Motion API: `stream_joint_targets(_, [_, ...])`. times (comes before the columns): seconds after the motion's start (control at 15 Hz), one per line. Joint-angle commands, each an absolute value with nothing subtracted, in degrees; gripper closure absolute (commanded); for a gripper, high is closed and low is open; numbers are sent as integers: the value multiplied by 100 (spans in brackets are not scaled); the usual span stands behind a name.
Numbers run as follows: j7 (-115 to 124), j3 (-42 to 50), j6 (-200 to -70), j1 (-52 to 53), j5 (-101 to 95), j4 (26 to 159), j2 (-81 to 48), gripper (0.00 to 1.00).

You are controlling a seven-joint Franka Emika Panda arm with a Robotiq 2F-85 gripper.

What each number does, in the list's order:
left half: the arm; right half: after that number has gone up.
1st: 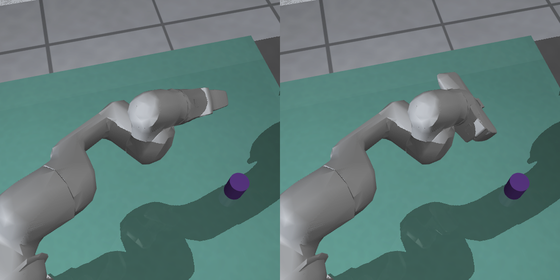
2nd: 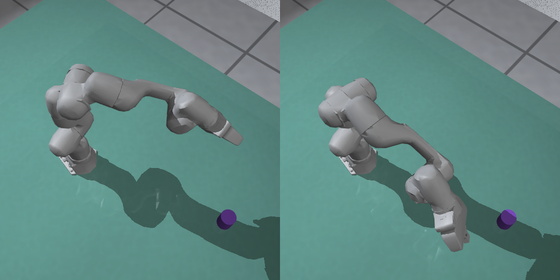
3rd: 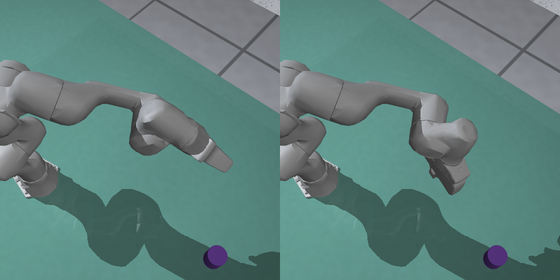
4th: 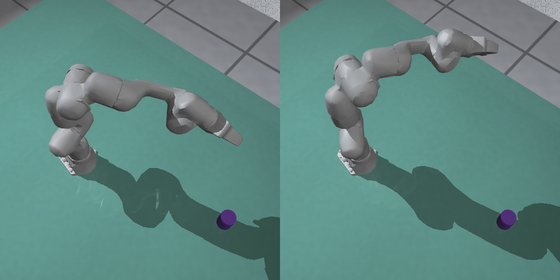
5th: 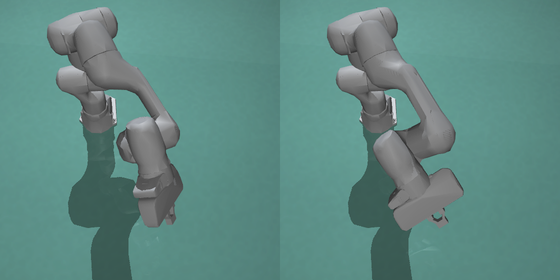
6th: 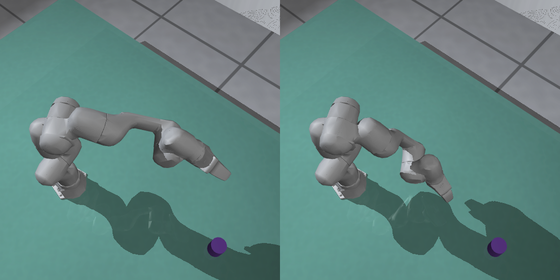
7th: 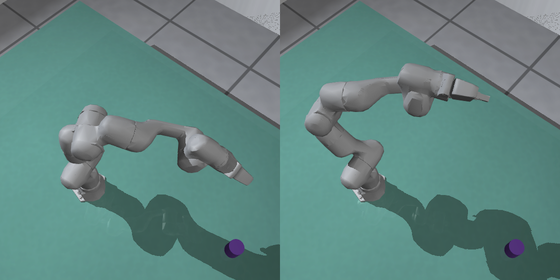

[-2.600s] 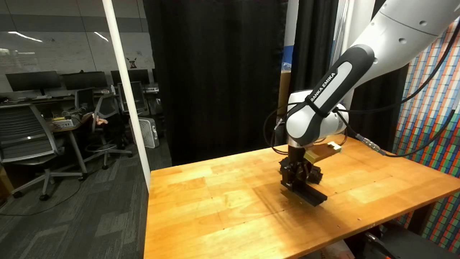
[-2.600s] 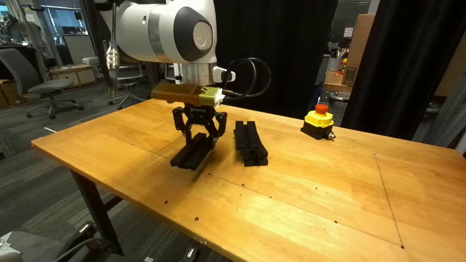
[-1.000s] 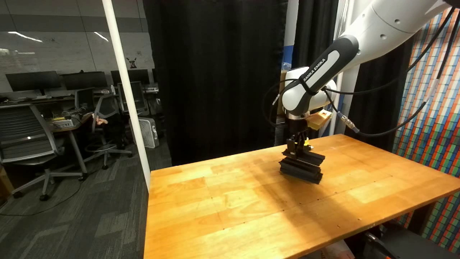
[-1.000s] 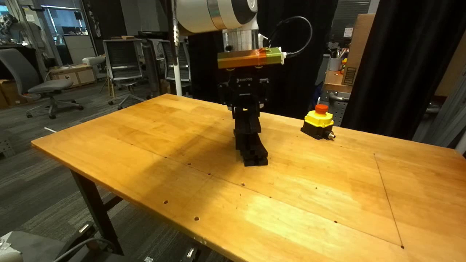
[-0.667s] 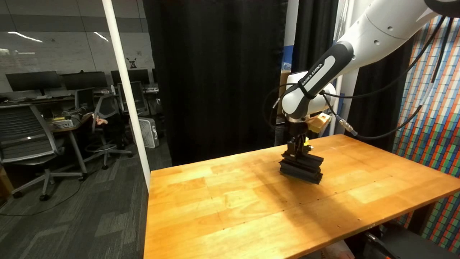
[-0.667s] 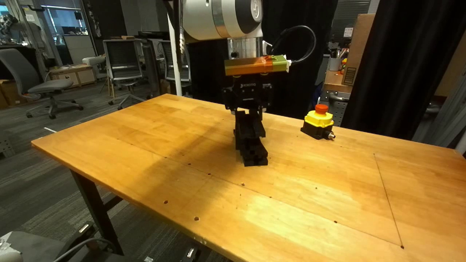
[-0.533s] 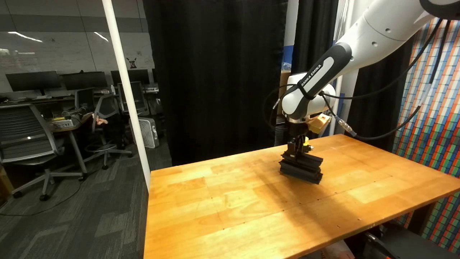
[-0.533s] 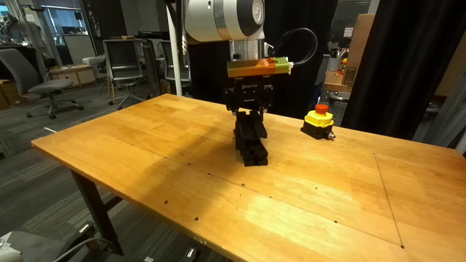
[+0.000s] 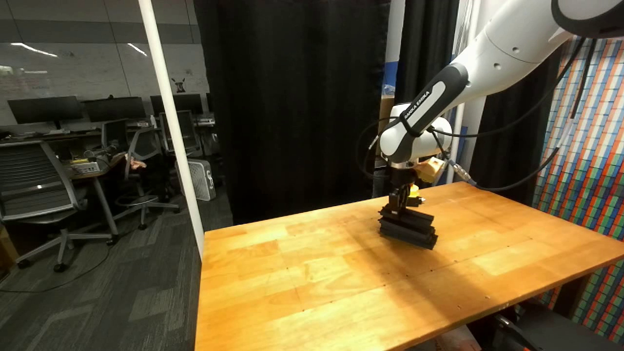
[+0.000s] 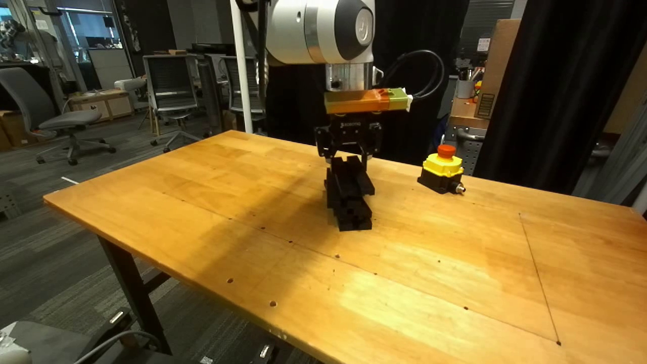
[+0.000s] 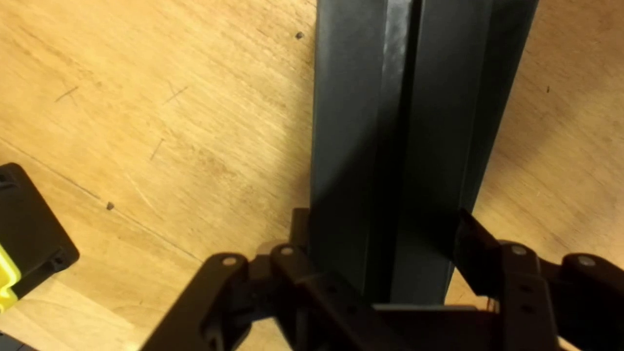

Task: Connect the black pads

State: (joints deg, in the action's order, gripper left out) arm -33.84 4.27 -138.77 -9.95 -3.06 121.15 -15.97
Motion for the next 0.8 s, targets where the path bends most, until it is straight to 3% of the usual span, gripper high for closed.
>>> stream_joint_targets(0.0, [-3688,291,-13878,-1137,-115,11916,-1712,55])
stream_joint_targets(0.73, [-3457,279,-13792,-1064,-205,11969,-1610,55])
